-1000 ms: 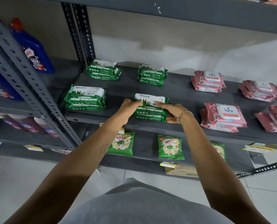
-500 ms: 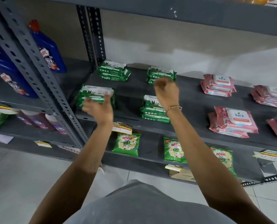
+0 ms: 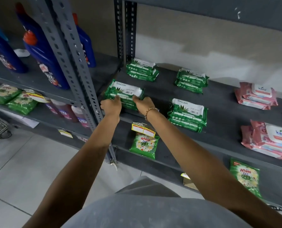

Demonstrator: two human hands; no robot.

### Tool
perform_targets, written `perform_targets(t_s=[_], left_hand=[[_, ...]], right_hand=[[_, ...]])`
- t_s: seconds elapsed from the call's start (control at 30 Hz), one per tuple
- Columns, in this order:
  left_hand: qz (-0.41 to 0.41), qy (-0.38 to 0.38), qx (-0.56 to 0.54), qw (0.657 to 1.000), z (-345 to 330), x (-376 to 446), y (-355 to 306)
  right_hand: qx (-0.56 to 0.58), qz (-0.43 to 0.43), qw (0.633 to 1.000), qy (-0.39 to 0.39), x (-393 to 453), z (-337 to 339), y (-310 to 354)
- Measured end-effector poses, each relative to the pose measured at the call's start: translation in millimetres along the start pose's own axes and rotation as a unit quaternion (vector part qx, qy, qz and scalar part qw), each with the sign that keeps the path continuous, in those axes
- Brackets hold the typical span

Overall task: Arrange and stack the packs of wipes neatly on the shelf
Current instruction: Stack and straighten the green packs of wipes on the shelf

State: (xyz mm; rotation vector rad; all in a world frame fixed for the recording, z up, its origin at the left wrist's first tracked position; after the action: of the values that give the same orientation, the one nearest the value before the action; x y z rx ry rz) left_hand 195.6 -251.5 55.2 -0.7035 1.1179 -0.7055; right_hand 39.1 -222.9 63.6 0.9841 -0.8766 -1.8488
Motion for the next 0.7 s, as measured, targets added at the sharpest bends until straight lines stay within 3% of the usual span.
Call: perform_targets(t_s=[0.4,0.47,0.53,0.6,0.7], left_hand=[[0.016,-0.009,0.001,1.0,-2.4,-16.8,-0.6],[-0.049,-0.041,0.012,0.998,-6.8,-41.5,-4.3],[-0.186,-0.049,0.008,0.981,-19.4,-70.0,-14.1],[-0.273,-0.006,0.023,0.962,-46.0,-93.3,-20.4],[-0.249,0.126,0.09,0.956,-101.7,-102.1,-18.3]], right_hand=[[-0.005,0.022,1.0,0.007,-14.8,8.3,7.9],[-0.042,0.048,0.998,0.001,-22.0,23.8,14.8],[-0.069,0.081,0.994,-0.039,-33.5,53.4,21.2],[-0.047,0.101,0.988,-0.105,-46.5,95.6,19.2],[-0.015,0.091,0.968,-0.233,-73.0,176.6,-6.9]])
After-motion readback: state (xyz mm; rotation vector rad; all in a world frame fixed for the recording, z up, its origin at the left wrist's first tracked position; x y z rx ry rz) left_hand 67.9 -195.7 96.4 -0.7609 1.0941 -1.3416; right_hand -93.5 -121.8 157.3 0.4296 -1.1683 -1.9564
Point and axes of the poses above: each hand's wrist, its own x-axis towards the middle knuckle, its own z-axis out of the back of the hand, y = z × x, the point moved 8 cm from there along x, towards the middle knuckle, and after that the axes turned 7 degrees about z, right-handed, at the moved point
